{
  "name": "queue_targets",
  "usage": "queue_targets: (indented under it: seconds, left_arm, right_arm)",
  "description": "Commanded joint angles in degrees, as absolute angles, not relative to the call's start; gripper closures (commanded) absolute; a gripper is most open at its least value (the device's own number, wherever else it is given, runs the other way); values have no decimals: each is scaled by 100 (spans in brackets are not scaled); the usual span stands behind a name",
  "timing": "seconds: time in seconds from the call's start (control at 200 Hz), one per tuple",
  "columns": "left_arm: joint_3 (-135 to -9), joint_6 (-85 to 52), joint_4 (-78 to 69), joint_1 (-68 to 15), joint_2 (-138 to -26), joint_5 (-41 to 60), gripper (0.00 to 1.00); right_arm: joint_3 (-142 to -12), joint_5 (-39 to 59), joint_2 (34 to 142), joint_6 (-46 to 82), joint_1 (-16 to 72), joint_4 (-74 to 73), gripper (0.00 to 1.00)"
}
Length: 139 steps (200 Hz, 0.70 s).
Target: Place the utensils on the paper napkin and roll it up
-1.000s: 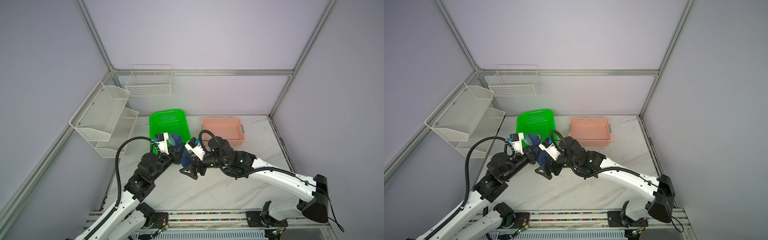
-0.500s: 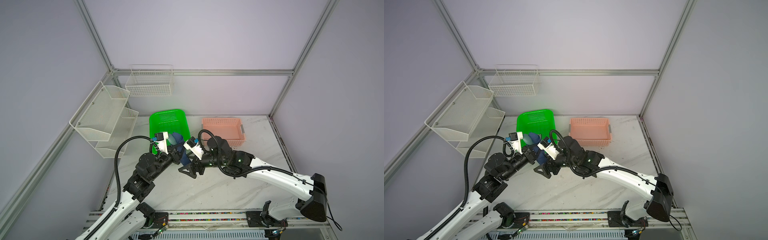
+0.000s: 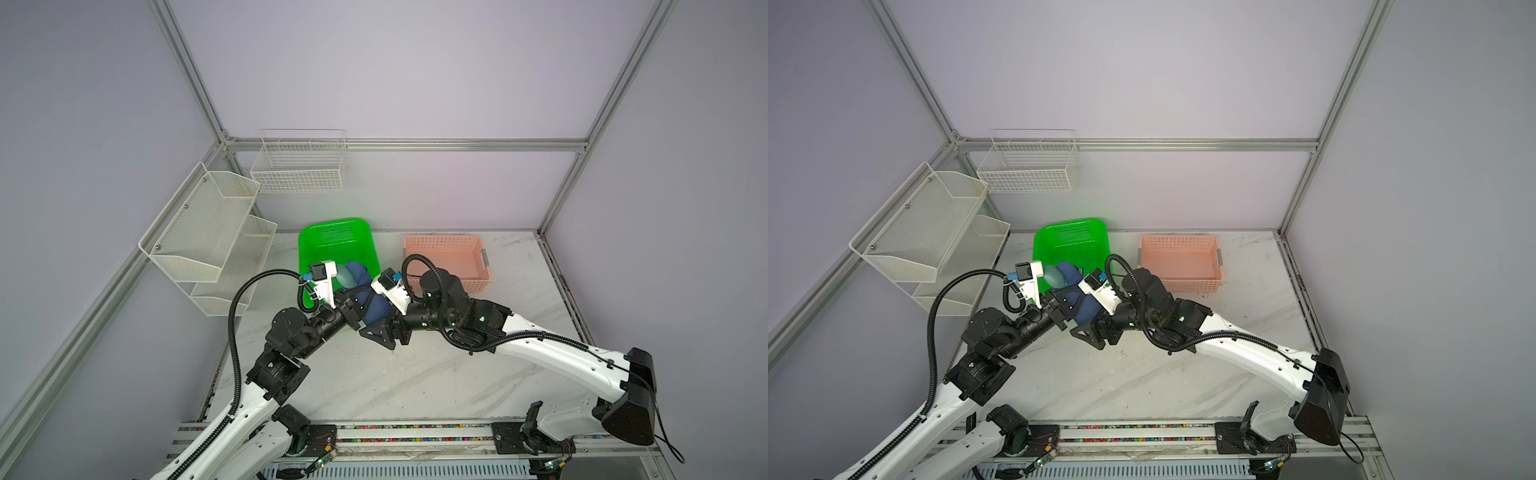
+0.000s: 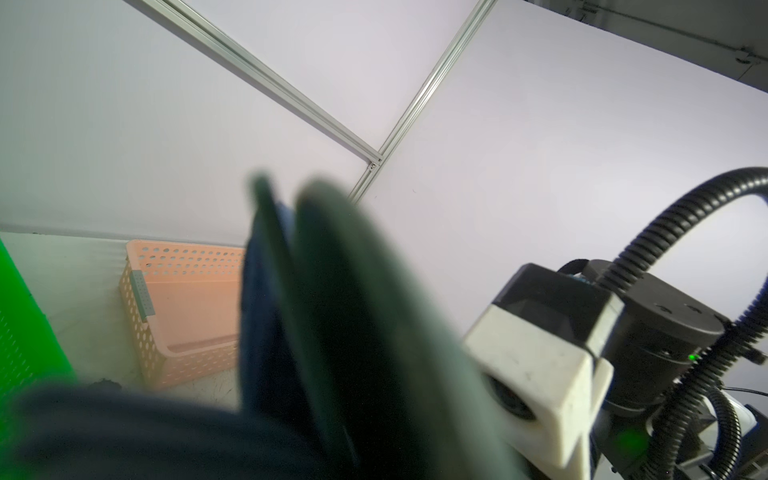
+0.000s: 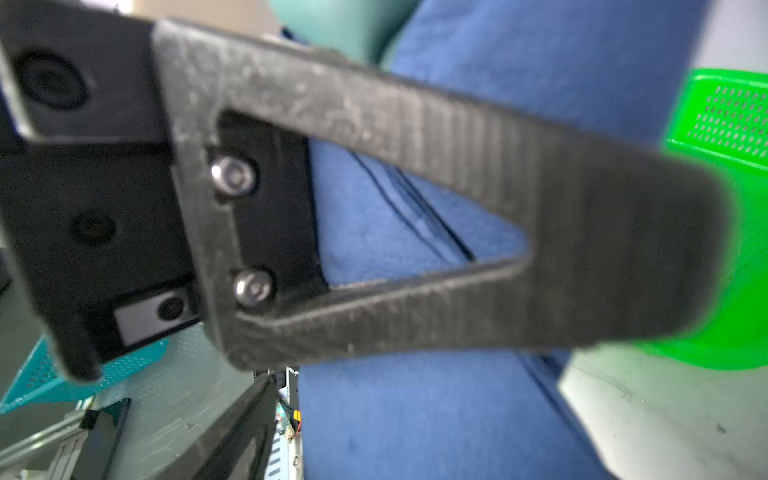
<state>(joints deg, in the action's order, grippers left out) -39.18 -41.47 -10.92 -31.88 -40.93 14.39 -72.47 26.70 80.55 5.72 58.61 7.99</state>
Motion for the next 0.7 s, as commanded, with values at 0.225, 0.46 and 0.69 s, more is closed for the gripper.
queue_targets:
  seconds: [0.225, 0.46, 0.69]
  left_arm:
    - [-3981, -4254, -1558, -3182, -4079, 1706, 100]
    - [-4238, -3940, -795, -3181, -4036, 1292, 100]
    - [-4474, -3681, -204, -3173, -4029, 761, 100]
  right_arm:
    - [-7103, 3246, 7900, 578, 5838, 423, 30]
    - [-6995, 1762, 7210, 710, 5716, 954, 3]
    - [-7336, 843, 6561, 492, 5678, 2196, 3]
